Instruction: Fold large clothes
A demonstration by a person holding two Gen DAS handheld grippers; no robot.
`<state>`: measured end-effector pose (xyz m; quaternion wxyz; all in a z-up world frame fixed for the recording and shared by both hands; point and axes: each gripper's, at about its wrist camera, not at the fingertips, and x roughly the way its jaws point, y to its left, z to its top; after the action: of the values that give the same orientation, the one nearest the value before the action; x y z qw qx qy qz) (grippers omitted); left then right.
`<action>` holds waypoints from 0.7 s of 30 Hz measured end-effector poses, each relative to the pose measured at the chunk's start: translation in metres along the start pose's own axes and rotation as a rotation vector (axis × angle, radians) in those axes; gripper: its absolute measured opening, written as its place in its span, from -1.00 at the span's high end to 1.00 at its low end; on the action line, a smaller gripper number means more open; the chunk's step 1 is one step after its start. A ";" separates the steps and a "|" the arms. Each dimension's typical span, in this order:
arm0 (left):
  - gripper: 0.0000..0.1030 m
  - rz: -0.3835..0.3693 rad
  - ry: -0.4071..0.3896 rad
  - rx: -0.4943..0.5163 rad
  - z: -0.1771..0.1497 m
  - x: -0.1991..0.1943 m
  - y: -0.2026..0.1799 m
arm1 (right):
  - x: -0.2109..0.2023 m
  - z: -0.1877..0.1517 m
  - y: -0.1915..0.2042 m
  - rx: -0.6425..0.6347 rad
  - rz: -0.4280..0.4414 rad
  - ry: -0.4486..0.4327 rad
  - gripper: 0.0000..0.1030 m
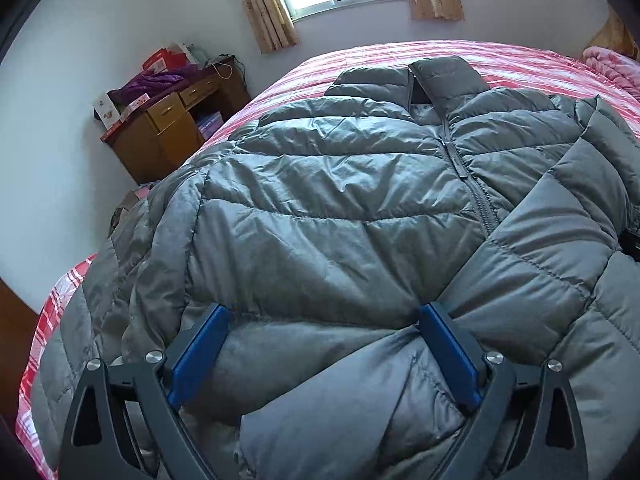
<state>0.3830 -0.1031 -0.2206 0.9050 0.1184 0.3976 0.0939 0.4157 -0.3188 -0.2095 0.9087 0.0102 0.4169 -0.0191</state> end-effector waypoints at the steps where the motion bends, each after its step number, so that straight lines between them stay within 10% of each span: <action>1: -0.89 0.004 0.000 0.002 0.000 0.000 0.000 | 0.001 0.000 0.002 -0.011 -0.014 0.003 -0.36; 7: -0.90 -0.020 0.032 -0.009 0.010 -0.015 0.012 | -0.001 0.003 0.005 -0.035 -0.040 0.017 -0.37; 12: -0.90 -0.118 -0.099 -0.102 0.002 -0.066 0.037 | -0.066 -0.001 0.016 0.020 0.027 -0.067 -0.49; 21: -0.93 -0.096 0.011 -0.074 -0.024 -0.026 0.016 | -0.051 -0.049 0.065 -0.120 0.055 -0.046 -0.30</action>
<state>0.3470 -0.0910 -0.2138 0.9101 0.0651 0.4039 0.0655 0.3481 -0.2505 -0.2032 0.9172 -0.0333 0.3958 0.0307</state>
